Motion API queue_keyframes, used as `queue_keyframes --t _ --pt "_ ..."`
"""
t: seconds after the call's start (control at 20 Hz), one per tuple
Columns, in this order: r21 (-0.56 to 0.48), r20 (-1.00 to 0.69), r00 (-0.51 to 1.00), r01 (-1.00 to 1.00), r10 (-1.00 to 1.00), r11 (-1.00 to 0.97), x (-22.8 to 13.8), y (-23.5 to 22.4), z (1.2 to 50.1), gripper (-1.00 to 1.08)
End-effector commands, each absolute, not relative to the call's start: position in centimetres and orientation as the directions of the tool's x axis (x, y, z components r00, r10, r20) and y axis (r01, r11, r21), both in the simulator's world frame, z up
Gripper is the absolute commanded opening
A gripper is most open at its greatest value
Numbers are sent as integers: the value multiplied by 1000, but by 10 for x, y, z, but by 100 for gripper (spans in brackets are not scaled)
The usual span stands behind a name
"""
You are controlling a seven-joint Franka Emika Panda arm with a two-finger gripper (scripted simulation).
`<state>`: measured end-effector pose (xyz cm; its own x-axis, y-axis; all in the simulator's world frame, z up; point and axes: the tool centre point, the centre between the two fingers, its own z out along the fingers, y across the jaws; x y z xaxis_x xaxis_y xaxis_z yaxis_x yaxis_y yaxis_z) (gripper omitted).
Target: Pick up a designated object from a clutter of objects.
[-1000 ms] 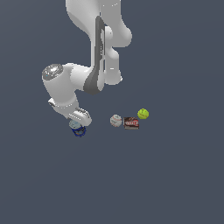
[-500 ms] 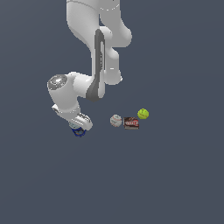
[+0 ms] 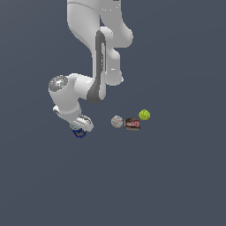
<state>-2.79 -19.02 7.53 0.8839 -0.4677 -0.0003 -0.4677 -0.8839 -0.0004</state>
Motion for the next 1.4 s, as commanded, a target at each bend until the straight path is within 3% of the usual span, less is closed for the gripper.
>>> queue_keyframes --t 0.0,0.65,1.35 --pt "0 0 884 -468 -468 -884 -28 -191 74 -100" --pt "-1 0 884 -468 -468 -884 -34 -193 105 -100" --pt "0 0 883 -469 -469 -883 -59 -204 228 -100"
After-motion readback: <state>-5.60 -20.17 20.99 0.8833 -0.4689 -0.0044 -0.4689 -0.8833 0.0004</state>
